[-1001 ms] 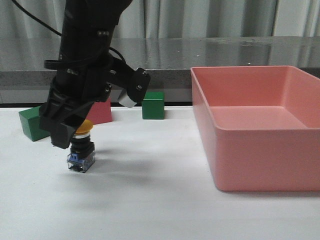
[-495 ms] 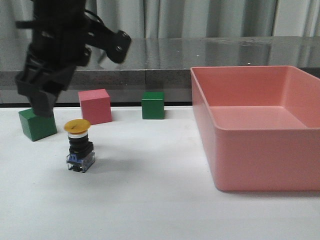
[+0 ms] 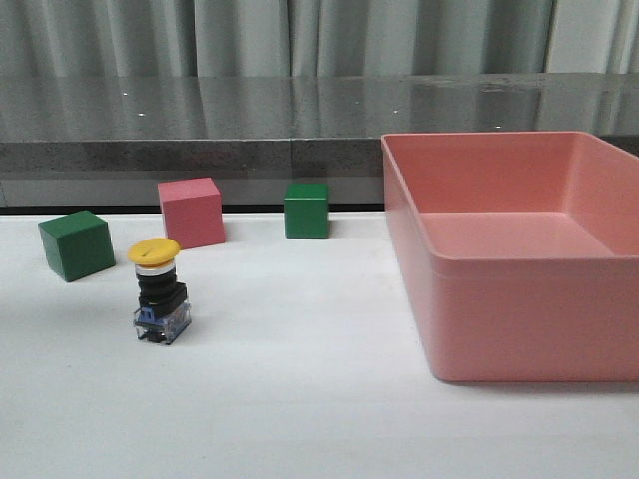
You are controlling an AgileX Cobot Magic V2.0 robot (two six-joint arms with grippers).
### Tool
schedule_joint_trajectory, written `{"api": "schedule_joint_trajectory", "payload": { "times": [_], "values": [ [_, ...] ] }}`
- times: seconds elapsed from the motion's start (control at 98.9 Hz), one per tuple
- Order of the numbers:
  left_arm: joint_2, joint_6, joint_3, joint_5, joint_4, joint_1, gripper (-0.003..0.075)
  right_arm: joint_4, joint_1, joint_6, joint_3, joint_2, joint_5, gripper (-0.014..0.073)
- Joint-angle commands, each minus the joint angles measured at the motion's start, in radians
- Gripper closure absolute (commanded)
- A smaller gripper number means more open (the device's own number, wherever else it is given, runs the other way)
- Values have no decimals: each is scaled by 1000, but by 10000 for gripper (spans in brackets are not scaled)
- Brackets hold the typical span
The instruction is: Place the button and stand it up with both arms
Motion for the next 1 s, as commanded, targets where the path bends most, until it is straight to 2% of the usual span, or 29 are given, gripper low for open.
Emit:
{"api": "schedule_joint_trajectory", "payload": {
  "times": [0.0,0.131,0.344,0.536,0.748,0.99],
  "values": [
    [-105,-20,-18,-151,-114,48,740,6,-7,2,-27,3,-64,654],
    [-223,-20,82,-365,-243,77,740,6,-7,2,-27,3,-64,654],
    [-473,-20,442,-717,-380,68,740,6,-7,2,-27,3,-64,654],
    [-728,-20,781,-890,-425,68,740,6,-7,2,-27,3,-64,654],
    [-1031,-20,1006,-930,-499,68,740,6,-7,2,-27,3,-64,654],
    [-1321,-20,1102,-907,-531,68,740,6,-7,2,-27,3,-64,654]
  ]
}}
